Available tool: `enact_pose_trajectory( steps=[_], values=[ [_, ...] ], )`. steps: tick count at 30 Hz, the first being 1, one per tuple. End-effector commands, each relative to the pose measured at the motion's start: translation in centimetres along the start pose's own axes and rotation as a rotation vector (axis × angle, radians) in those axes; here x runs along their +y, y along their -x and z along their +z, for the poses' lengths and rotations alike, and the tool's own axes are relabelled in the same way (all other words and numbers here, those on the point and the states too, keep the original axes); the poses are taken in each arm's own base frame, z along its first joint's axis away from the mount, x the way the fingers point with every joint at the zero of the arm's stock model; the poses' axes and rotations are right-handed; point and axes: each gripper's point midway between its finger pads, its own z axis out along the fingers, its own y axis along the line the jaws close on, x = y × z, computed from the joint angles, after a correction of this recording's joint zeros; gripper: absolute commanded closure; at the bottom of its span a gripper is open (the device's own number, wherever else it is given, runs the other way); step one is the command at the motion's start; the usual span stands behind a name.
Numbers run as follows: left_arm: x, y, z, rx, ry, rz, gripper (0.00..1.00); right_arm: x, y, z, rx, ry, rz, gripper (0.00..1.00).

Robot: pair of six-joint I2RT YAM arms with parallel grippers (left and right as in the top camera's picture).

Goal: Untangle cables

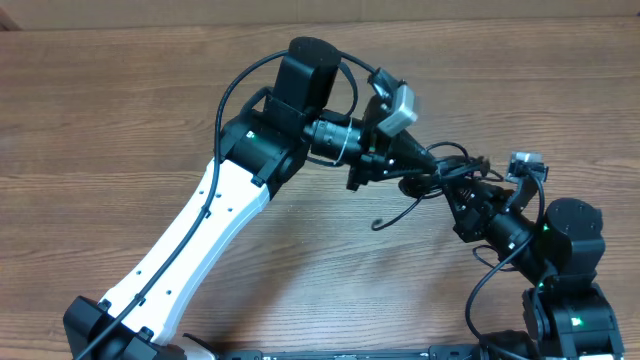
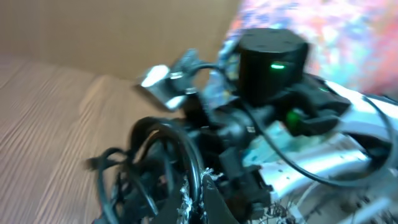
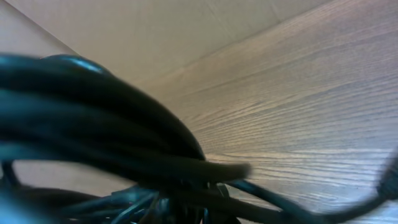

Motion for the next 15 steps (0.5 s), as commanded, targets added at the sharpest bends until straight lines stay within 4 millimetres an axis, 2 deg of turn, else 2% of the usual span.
enact_pose_trajectory(
  steps=[1, 4, 7, 8, 9, 10, 12, 13, 15],
  values=[
    [3.8, 0.2, -1.4, 0.020, 0.317, -0.121, 0.96, 0.4, -0.2, 0.0, 0.007, 0.026, -0.007, 0.96],
    [6.5, -2.1, -2.7, 0.083, 0.505, -0.221, 0.96, 0.5, -0.1, 0.0, 0.005, 0.029, 0.013, 0.96],
    [6.9, -3.7, -3.2, 0.133, 0.556, -0.272, 0.96, 0.5, 0.0, 0.0, -0.002, 0.031, 0.021, 0.96],
    [6.9, -4.0, -3.3, 0.142, 0.558, -0.282, 0.89, 0.6, 0.1, 0.0, -0.004, 0.034, 0.027, 0.96],
    [6.8, -4.3, -3.3, 0.151, 0.557, -0.289, 0.78, 0.6, 0.2, 0.0, -0.007, 0.036, 0.029, 0.96],
    [6.8, -4.6, -3.3, 0.161, 0.560, -0.300, 0.61, 0.7, 0.2, 0.0, -0.009, 0.037, 0.030, 0.96],
    [6.6, -5.0, -3.4, 0.176, 0.558, -0.308, 0.48, 0.6, 0.2, 0.0, -0.008, 0.036, 0.031, 0.96],
    [6.6, -5.2, -3.4, 0.185, 0.556, -0.305, 0.33, 0.6, 0.2, 0.0, -0.007, 0.035, 0.031, 0.96],
    [6.5, -5.5, -3.4, 0.201, 0.552, -0.291, 0.20, 0.6, 0.1, 0.0, -0.004, 0.033, 0.033, 0.96]
  ],
)
